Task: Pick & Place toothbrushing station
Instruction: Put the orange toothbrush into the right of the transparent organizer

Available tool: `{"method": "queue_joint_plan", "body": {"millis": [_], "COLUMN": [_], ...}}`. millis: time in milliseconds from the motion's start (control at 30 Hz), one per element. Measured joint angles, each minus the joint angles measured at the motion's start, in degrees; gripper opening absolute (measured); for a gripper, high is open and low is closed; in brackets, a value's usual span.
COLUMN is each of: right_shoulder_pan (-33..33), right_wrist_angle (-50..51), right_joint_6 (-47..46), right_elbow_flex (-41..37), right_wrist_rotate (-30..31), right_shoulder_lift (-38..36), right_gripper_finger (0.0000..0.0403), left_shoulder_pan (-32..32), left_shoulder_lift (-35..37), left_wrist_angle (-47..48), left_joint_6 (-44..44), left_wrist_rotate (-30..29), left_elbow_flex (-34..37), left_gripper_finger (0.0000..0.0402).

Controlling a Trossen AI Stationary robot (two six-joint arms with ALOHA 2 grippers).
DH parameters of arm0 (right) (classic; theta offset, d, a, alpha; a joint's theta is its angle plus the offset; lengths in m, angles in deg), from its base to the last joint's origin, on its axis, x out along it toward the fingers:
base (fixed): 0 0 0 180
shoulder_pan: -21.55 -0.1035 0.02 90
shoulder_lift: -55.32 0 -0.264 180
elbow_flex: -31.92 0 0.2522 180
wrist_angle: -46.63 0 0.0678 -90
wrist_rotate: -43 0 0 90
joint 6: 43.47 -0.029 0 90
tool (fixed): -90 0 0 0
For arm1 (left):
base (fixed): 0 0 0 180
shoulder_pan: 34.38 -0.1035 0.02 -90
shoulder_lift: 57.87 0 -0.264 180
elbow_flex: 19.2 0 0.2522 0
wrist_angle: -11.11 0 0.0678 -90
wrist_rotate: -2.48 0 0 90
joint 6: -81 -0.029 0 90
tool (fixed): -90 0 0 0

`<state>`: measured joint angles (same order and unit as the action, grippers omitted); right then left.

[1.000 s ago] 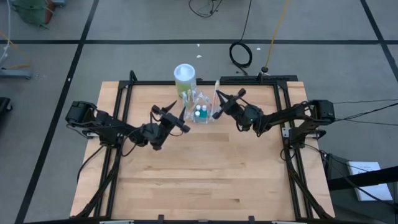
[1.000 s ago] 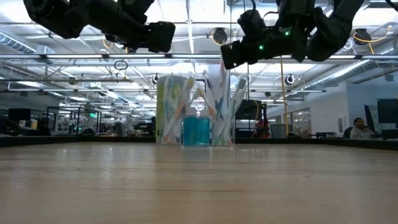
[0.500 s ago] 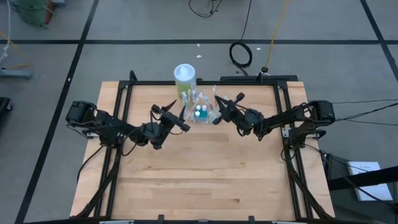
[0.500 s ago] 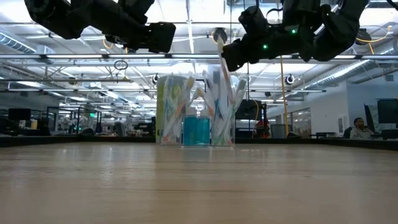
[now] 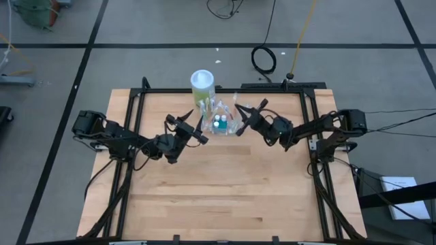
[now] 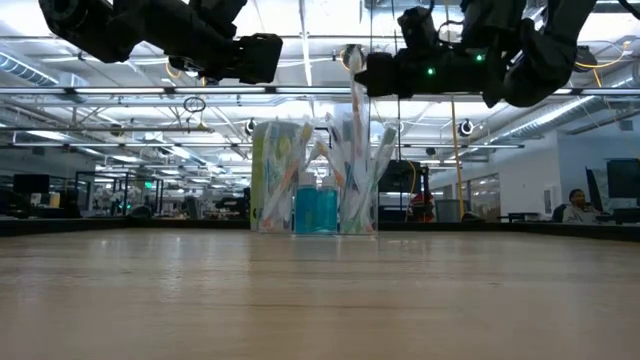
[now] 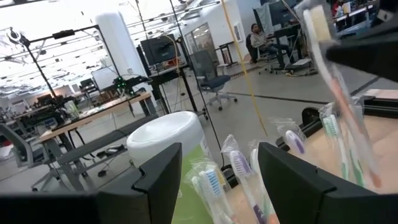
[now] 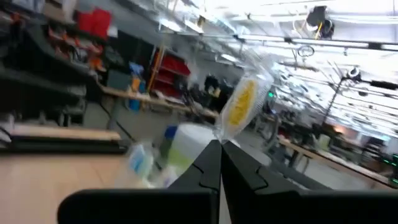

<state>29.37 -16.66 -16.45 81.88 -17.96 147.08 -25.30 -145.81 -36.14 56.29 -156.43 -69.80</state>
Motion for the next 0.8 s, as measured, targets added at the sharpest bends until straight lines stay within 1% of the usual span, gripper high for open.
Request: {"method": "queue_joint_plan", "body": {"millis": [33, 100, 167, 233, 400, 500, 600, 667, 800], "right_shoulder_pan": [0.39, 1.07, 1.57, 1.65, 0.92, -0.53, -2.64, -4.43, -7.18], "right_wrist_angle": [-0.38, 1.06, 3.77, 4.17, 4.06, 4.84, 8.62, 12.41, 17.88], "right_joint_6": [-0.32, -1.10, -4.36, -6.76, -6.99, -5.13, -3.26, -4.47, -11.19], "right_elbow_flex": [0.00, 0.00, 0.00, 0.00, 0.00, 0.00, -0.04, -0.69, -3.36], "right_wrist_rotate": [-0.63, 0.02, 0.80, 0.76, 0.97, 3.49, 10.12, 13.93, 14.45], "right_shoulder_lift": [-0.03, -0.04, 0.43, 2.29, 8.17, 9.66, 8.89, 7.04, 1.94], "right_gripper_finger": [0.0000, 0.0000, 0.0000, 0.0000, 0.0000, 0.0000, 0.0000, 0.0000, 0.0000], "left_shoulder_pan": [0.00, 0.00, 0.00, 0.00, 0.00, 0.14, 1.25, 2.67, 5.44], "left_shoulder_lift": [0.00, 0.00, 0.00, 0.00, 0.00, 0.00, 0.00, 1.01, 4.41], "left_wrist_angle": [0.00, 0.00, 0.00, 0.00, 0.00, 0.00, -0.04, 0.50, 1.02], "left_joint_6": [0.00, 0.00, -0.04, -0.22, -0.40, -0.40, 0.45, 0.32, 0.42], "left_wrist_rotate": [0.01, 0.01, -0.02, 0.00, -0.02, -0.02, -0.03, -0.13, -0.81], "left_elbow_flex": [0.00, 0.00, 0.00, 0.00, 0.00, 0.00, 0.00, 0.00, 0.00], "left_gripper_finger": [0.0218, 0.0218, 0.0218, 0.0218, 0.0218, 0.0218, 0.0218, 0.0218, 0.0217]}}
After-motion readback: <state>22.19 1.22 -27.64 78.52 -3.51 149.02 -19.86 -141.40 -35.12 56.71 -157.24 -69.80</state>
